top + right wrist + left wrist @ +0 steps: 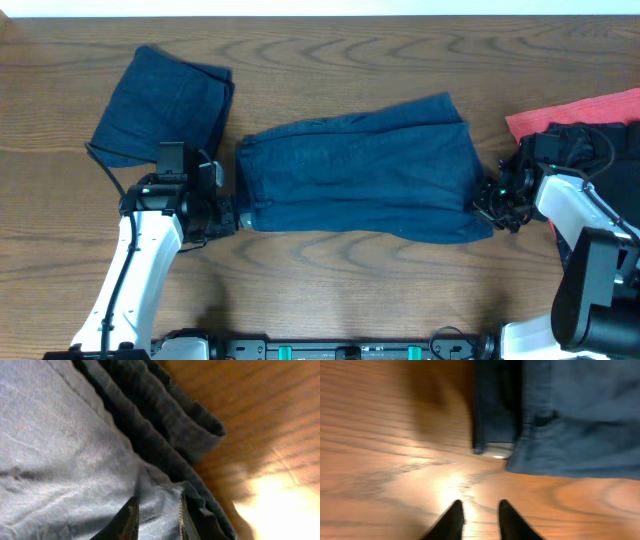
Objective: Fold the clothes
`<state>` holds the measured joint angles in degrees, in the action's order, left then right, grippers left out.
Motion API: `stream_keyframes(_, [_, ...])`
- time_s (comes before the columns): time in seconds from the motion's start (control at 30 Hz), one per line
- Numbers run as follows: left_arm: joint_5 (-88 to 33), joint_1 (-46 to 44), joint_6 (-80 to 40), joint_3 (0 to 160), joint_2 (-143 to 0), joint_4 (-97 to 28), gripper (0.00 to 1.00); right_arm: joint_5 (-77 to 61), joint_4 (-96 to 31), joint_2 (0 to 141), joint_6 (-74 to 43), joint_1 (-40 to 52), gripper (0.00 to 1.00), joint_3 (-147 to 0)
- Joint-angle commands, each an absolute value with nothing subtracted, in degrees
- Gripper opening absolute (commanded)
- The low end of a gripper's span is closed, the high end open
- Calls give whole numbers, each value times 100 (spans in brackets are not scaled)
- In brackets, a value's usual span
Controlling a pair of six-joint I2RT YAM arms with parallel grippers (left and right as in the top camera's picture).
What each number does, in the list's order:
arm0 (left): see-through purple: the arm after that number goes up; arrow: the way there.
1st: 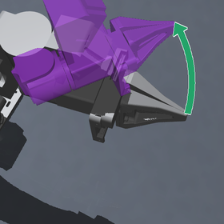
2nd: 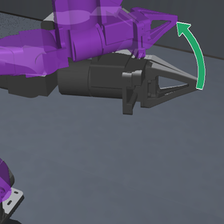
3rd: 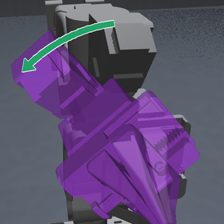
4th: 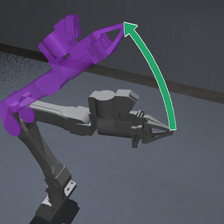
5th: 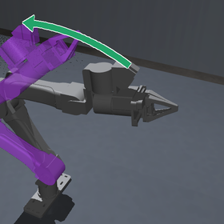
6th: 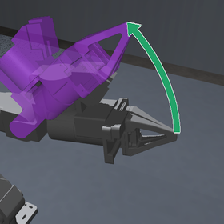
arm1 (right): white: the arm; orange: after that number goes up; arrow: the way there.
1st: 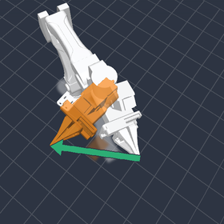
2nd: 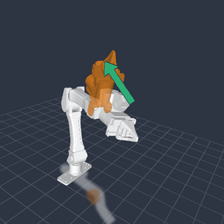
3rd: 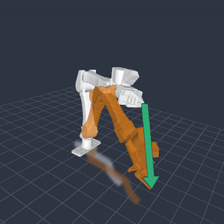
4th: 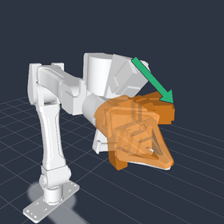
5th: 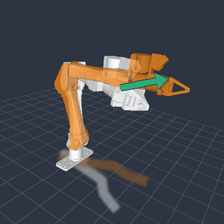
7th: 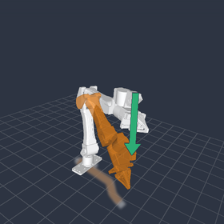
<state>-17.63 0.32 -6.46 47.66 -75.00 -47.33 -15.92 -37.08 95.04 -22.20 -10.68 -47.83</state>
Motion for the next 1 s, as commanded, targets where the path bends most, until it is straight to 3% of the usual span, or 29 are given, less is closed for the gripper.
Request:
stream_keyframes(0.0, [-2617, 45, -558, 4825, -7507, -4591, 31, -1507, -3712, 9032, -1887, -1140, 27, -4845])
stream_keyframes(0.13, [-3107, -80, -558, 4807, -7526, -4069, 31, -2145, -3251, 8368, -1774, -1135, 16, -4987])
stream_keyframes(0.4, [-3044, -502, -510, 4515, -8193, -2989, 37, -2596, -2956, 8591, -1970, -727, 15, -4947])
stream_keyframes(0.53, [-2582, -515, -303, 4515, -8906, -2718, 25, -2370, -3026, 9188, -2128, -355, 9, -4886])
stream_keyframes(0.63, [-1702, -434, -362, 4517, -9371, -2714, 19, -1588, -3430, 9673, -2724, -255, 3, -4886])
stream_keyframes(0.73, [-1577, -270, -440, 4519, -9544, -2727, 14, -902, -3848, 9983, -3083, -290, 1, -4886])
stream_keyframes(0.97, [-1579, 148, -454, 4884, -9233, -3044, 13, -497, -5144, 9830, -3063, -252, 2, -4886])
